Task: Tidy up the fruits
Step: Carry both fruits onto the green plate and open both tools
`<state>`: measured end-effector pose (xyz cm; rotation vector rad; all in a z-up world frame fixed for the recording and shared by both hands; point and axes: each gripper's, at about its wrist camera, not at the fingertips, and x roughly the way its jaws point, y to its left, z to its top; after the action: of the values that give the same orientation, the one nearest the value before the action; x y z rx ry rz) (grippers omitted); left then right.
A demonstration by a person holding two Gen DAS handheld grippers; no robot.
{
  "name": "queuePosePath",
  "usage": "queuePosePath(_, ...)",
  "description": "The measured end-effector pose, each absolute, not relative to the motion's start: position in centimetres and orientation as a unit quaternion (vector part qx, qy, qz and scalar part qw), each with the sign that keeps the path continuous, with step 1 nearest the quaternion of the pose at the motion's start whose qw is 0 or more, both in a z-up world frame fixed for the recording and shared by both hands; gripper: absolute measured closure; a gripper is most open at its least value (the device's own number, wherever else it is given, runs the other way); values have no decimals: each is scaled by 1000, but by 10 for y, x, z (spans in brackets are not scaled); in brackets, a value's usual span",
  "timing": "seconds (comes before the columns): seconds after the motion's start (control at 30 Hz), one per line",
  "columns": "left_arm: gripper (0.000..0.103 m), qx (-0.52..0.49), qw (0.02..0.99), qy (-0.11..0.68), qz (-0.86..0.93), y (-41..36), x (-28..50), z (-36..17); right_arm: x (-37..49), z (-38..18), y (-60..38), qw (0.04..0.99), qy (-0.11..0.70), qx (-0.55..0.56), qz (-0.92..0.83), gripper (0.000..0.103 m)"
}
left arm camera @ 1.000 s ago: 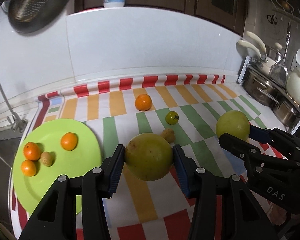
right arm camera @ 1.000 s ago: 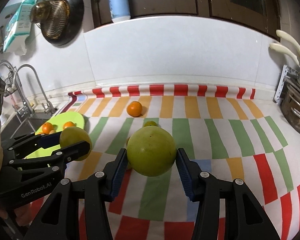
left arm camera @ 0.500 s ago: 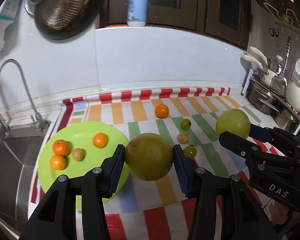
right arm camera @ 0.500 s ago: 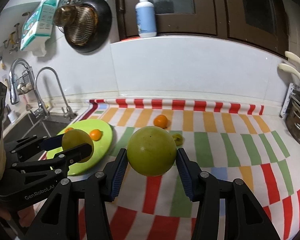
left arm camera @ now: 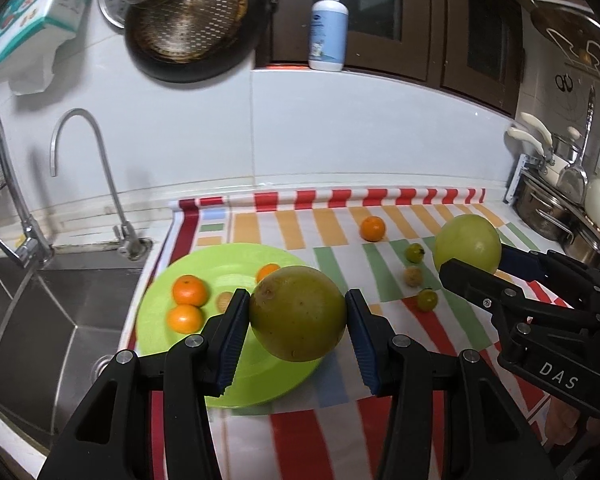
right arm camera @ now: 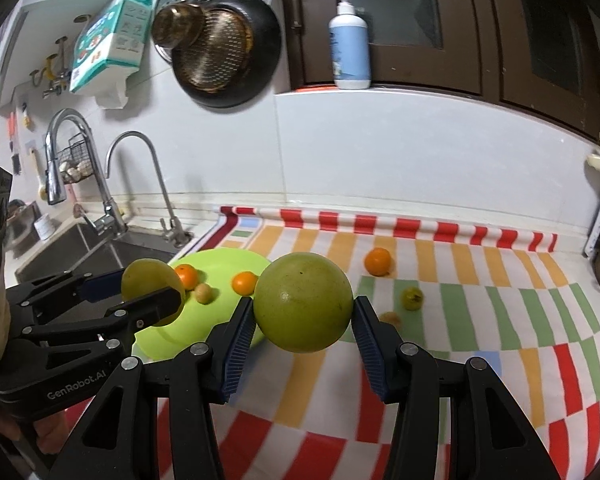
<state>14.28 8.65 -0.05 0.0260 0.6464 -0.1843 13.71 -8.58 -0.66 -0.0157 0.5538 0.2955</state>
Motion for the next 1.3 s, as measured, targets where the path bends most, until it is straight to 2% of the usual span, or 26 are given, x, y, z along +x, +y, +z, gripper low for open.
queuePosePath(0.5, 55, 8, 941, 332, -63, 137, 156, -14, 160, -14, -30, 942, 280, -27, 182, 53)
queuePosePath(1.3, 55, -6, 911, 410, -44, 167, 206, -79, 235, -84, 24, 899, 371, -52, 228, 53)
